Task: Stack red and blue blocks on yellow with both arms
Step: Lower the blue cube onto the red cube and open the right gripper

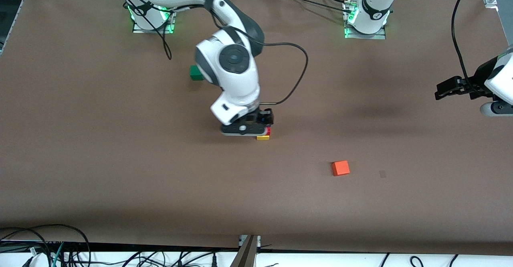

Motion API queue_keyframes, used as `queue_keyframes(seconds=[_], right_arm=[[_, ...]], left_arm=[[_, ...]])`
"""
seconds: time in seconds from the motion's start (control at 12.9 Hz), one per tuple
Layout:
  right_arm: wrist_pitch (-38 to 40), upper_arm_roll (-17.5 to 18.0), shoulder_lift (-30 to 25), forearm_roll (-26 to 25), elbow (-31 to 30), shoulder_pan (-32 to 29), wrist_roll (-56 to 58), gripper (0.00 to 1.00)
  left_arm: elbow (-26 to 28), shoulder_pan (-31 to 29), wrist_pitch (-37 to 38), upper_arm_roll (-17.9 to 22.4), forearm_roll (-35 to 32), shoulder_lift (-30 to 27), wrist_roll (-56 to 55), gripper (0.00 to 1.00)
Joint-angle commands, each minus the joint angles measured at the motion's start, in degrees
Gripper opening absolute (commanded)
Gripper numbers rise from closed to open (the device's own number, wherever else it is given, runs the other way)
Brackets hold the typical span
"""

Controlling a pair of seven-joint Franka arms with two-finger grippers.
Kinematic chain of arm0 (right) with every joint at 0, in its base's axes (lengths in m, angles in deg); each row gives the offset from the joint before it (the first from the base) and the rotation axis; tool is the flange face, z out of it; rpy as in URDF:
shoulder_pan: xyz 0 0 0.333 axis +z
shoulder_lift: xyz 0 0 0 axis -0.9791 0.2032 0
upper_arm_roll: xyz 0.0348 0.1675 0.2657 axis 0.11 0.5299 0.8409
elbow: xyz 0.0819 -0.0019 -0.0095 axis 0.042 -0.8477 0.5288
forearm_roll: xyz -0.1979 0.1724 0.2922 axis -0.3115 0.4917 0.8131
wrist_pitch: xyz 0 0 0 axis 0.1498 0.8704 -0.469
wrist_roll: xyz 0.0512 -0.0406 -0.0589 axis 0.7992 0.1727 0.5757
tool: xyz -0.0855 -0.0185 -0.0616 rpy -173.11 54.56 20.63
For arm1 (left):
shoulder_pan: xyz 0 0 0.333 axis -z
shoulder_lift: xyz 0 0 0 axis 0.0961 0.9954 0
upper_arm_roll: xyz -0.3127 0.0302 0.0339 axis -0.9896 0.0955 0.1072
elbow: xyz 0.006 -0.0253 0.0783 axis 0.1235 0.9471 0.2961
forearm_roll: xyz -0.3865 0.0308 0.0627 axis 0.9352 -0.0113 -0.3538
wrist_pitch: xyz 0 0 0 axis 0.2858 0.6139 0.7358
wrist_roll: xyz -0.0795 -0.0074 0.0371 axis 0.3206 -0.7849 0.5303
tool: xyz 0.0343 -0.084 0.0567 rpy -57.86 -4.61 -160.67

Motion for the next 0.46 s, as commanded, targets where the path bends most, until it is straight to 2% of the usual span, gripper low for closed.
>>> queue_keyframes(seconds=[0.0, 0.23, 0.39], right_arm=[[4.9, 0.81, -5.73, -0.35, -1.92, -4.88, 3.73, 1.0], [12.89, 0.19, -9.25, 0.44, -2.1, -9.54, 9.52, 1.0], [18.52, -0.25, -12.06, 5.35, -3.06, -13.66, 13.66, 1.0]], left_arm=[[0.24, -0.55, -0.69, -0.19, 1.24, -0.55, 1.11, 1.0], [0.06, -0.55, -0.69, -0.19, 1.24, -0.2, 1.11, 1.0], [0.06, -0.55, -0.69, -0.19, 1.24, -0.2, 1.11, 1.0]])
